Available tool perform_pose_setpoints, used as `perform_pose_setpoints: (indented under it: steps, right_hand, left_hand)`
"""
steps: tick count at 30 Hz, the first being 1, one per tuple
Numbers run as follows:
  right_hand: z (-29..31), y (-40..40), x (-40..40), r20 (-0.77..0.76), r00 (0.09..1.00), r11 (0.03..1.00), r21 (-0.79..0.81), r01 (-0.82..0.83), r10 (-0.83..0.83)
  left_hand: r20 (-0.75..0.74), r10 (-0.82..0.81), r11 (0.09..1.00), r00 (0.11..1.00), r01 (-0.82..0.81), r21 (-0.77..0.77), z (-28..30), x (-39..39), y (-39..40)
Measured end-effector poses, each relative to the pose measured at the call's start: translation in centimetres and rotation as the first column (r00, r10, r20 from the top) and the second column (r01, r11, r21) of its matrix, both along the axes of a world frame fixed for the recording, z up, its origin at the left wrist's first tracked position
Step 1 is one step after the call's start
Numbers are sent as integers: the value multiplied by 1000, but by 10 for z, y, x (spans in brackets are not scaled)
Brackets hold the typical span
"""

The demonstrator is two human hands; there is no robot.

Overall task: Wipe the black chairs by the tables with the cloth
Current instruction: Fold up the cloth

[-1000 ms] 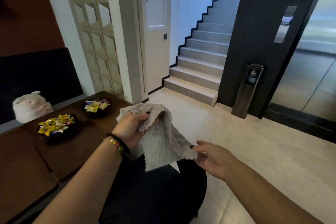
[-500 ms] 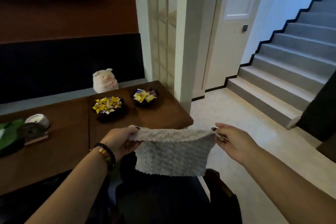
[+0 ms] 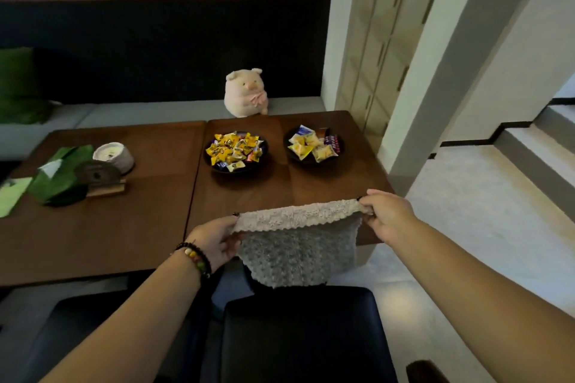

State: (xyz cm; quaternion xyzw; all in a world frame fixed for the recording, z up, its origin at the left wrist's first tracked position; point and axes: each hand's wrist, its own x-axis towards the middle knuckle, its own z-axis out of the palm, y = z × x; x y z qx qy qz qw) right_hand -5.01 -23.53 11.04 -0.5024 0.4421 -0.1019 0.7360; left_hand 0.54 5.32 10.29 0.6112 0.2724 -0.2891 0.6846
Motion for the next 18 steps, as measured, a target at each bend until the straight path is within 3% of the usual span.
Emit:
perform_pose_setpoints:
  steps: [13,18]
  right_hand:
    - [-78,-55,144,-88,996,998,-53,-20,15]
    - [-84,-64,167,-74,997,1000,-12,8,-9]
  left_hand:
    - [187,89,966,978,-130,225,-67,129,-53]
    - [243,82,963,966,-140,231,-79,152,-68]
